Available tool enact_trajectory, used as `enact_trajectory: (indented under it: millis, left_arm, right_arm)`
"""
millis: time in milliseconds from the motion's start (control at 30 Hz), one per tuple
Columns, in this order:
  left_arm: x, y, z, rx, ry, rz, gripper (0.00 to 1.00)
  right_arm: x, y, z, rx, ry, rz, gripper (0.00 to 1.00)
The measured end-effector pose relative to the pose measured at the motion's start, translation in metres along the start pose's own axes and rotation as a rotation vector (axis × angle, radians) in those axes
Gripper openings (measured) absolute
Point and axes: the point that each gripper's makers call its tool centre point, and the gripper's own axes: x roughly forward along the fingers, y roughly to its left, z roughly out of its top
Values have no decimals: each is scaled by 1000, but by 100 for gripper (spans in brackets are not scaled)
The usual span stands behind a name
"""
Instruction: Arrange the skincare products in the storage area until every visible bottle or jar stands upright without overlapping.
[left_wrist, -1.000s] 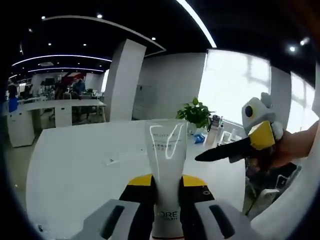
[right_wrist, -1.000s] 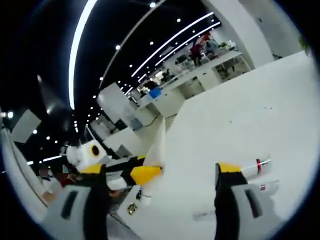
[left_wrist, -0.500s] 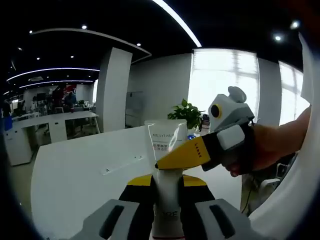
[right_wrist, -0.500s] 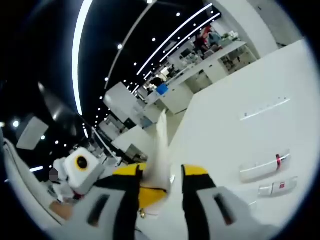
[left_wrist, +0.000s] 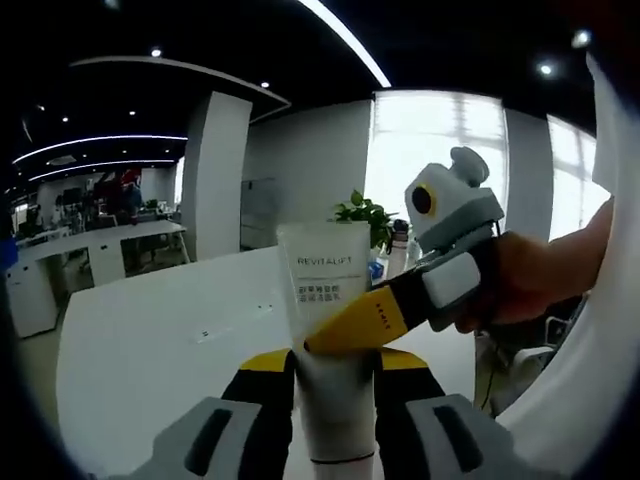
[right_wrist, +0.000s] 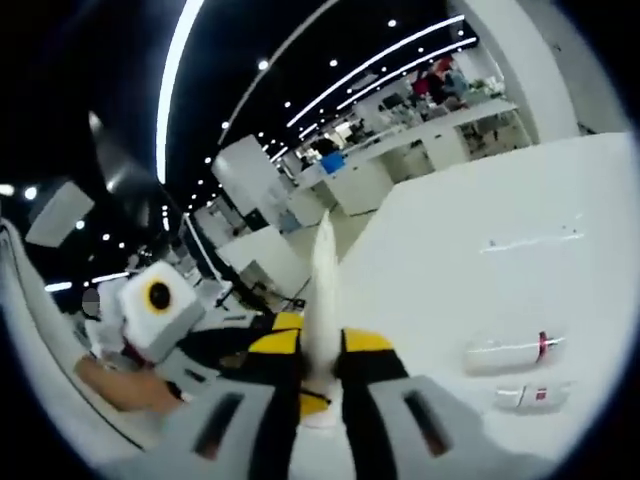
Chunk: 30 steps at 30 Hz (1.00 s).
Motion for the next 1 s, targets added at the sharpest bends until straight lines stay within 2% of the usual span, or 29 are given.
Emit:
enact_trajectory:
  millis: [300, 367, 500, 567, 600, 633, 767, 1000]
  left_arm:
    - [-7, 2, -6, -28, 10, -52, 30]
    - [-10, 4, -8, -56, 15, -68, 30]
    - [-18, 17, -15, -63, 33, -61, 27]
    - [-23, 23, -22, -121, 47, -79, 25]
    - [-25, 28, -24, -157, 45, -82, 26]
    - [-26, 33, -27, -157, 59, -83, 29]
    - [-29, 39, -27, -182, 48, -92, 38]
    - [-29, 38, -31, -256, 33, -159, 39]
  right_arm:
    - [6, 1, -8, -60, 40, 20, 10]
    - [6, -1, -9, -71, 47, 16, 10]
    - [6, -7, -13, -74, 66, 10, 11]
    - [4, -10, -15, -82, 76, 9, 11]
    - [4, -12, -17, -93, 84, 10, 11]
    - [3, -13, -19, -103, 94, 14, 11]
    - [3, -14, -29, -125, 124, 45, 11]
    - [6, -12, -48, -188, 160, 83, 11]
